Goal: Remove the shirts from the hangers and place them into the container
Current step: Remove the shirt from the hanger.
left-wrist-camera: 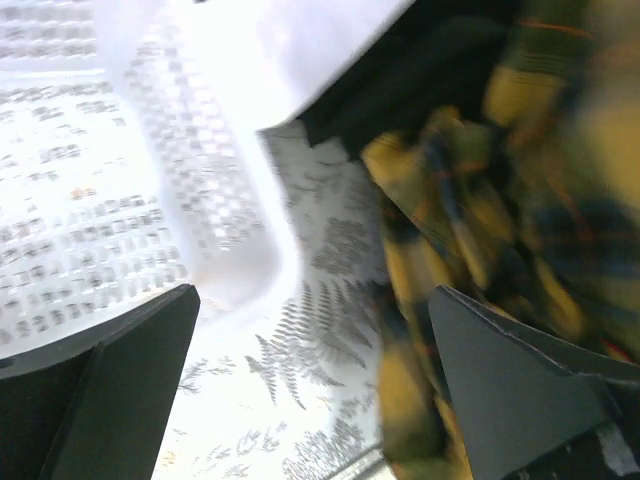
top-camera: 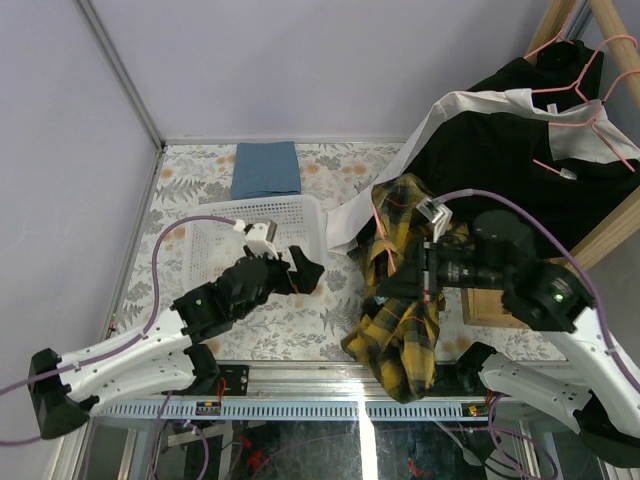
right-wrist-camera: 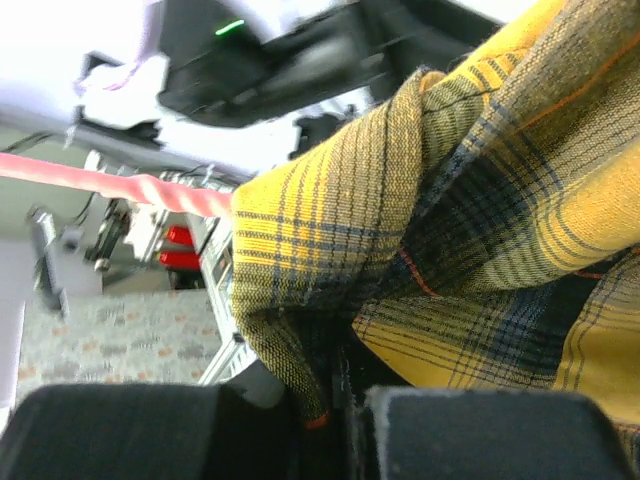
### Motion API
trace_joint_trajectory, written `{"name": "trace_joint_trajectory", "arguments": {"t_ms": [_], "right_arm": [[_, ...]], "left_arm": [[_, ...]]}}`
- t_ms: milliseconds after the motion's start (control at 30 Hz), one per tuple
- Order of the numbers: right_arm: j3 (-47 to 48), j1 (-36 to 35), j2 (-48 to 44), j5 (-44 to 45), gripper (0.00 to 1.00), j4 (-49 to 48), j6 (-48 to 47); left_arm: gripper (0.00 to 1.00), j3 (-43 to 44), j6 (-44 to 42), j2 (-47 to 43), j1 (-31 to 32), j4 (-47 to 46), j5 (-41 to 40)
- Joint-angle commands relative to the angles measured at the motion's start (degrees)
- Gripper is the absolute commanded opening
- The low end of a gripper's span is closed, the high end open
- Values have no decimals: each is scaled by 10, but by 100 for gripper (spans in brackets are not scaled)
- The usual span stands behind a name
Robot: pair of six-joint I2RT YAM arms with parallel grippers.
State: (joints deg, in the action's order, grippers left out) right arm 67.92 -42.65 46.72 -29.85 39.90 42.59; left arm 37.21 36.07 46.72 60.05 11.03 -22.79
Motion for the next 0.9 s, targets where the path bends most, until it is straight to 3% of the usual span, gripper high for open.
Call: {"name": "trace_joint_trajectory", "arguments": {"t_ms": [0, 267, 433, 567, 700, 867], "right_arm": [[109, -3, -33, -172, 0, 17, -62], [243, -3, -11, -327, 0, -62, -59], [223, -3, -12, -365, 0, -124, -30], [212, -3, -13, -413, 0, -206, 16], [238, -3, 2, -403, 0, -131, -71], [289, -3, 38, -246, 0, 88, -253]], "left_arm": [[96, -45, 87, -5, -113, -21, 138], [93, -58, 58, 23, -132, -45, 301], [94, -46, 42, 11, -131, 3, 315], [96, -57, 49, 13, -135, 38, 252], [95, -62, 61, 60, -145, 46, 213], [92, -56, 58, 119, -186, 7, 186]]}}
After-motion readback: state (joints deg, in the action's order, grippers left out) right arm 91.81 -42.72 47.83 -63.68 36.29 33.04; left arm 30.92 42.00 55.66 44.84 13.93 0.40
